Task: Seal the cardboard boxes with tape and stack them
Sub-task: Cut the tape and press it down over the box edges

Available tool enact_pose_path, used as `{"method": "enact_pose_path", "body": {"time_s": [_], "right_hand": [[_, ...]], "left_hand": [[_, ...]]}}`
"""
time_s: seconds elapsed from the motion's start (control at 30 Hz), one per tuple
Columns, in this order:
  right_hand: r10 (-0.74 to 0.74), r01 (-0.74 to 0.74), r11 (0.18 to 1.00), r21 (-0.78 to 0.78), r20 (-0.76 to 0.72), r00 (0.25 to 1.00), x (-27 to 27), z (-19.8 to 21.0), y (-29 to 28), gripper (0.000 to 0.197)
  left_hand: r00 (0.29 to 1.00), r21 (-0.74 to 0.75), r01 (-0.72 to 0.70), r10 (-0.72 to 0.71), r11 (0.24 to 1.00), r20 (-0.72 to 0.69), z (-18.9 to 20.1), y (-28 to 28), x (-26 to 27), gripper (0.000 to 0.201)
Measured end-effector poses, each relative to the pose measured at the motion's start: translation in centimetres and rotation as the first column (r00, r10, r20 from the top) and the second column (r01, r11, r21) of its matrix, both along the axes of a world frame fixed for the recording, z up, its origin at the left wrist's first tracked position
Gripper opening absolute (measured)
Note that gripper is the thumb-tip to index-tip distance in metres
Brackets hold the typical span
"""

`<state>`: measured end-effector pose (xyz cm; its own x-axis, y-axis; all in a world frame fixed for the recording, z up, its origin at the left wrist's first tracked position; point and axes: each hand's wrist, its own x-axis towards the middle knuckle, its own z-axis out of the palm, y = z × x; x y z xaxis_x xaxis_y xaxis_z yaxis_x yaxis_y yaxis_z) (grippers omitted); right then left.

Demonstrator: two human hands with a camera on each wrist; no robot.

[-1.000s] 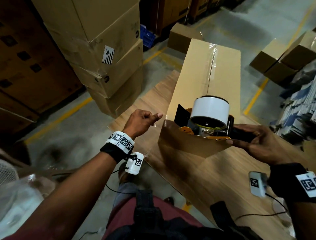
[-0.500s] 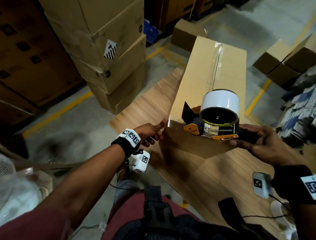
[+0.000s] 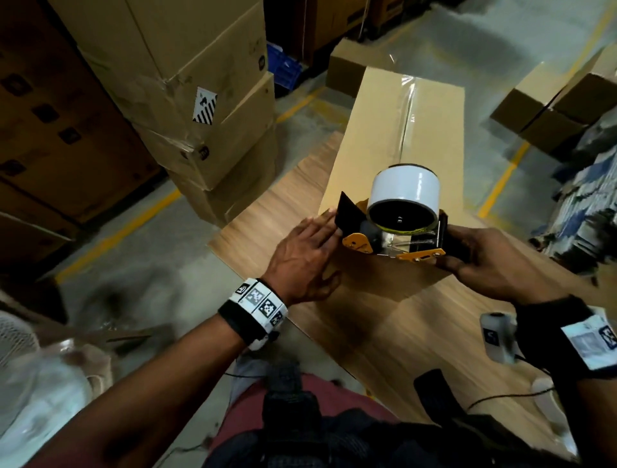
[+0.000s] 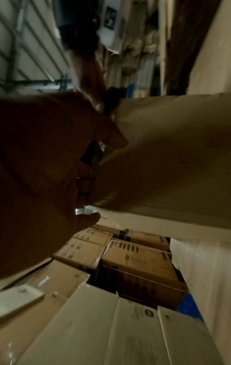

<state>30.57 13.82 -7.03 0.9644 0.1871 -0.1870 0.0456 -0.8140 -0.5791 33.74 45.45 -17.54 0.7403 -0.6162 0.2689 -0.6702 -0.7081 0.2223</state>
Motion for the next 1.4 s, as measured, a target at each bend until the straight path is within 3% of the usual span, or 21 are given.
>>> {"method": "enact_pose_path", "body": {"time_s": [0.23, 0.43, 0.57, 0.67, 0.77, 0.93, 1.1, 1.27, 1.4], "right_hand": [[-0.064, 0.064, 0.998, 0.004, 0.024, 0.998, -1.9, -0.3, -3.7, 0.032], [-0.212, 0.212, 0.977, -0.034, 0.007, 0.977, -5.2, -0.4, -8.4, 0.053], [-0.211, 0.214, 0.973, -0.084, 0.036, 0.977, -5.9, -0.2, -9.2, 0.045], [-0.205, 0.21, 0.971, -0.111, 0.057, 0.977, -6.0, -0.4, -8.8, 0.027], [-0.162, 0.169, 0.978, -0.119, 0.066, 0.985, -5.5, -1.1, -7.6, 0.025], [-0.132, 0.138, 0.977, -0.163, 0.048, 0.99, -4.5, -3.3, -7.0, 0.032], [-0.143, 0.149, 0.98, -0.131, 0.052, 0.988, -4.8, -4.1, -7.2, 0.031], [-0.146, 0.148, 0.976, -0.158, 0.022, 0.989, -4.8, -3.5, -8.1, 0.035], [-0.167, 0.17, 0.964, -0.205, 0.03, 0.985, -5.5, -3.1, -10.8, 0.04]], "left_hand": [[0.999, 0.09, -0.042, 0.039, 0.995, 0.034, 0.6, -0.1, 0.0, 0.087], [0.998, 0.128, -0.056, 0.056, 0.99, 0.003, 0.8, -0.2, -0.1, 0.087], [0.999, 0.135, -0.042, 0.041, 0.99, 0.005, 0.6, -0.1, 0.1, 0.088], [1.0, 0.108, -0.023, 0.024, 0.994, -0.006, 0.4, 0.7, 0.6, 0.087], [0.999, 0.061, -0.039, 0.04, 0.997, -0.02, 0.7, 2.0, 1.8, 0.082], [0.987, 0.298, -0.149, 0.124, 0.943, 0.102, 3.5, 0.7, 3.0, 0.079], [0.992, 0.333, 0.118, -0.093, 0.935, -0.09, 4.2, -8.1, 0.0, 0.087], [0.991, 0.187, 0.134, -0.13, 0.973, -0.035, 1.9, -8.5, 0.2, 0.076], [0.987, 0.166, 0.16, -0.16, 0.973, -0.016, 1.6, -8.3, 0.5, 0.087]]}}
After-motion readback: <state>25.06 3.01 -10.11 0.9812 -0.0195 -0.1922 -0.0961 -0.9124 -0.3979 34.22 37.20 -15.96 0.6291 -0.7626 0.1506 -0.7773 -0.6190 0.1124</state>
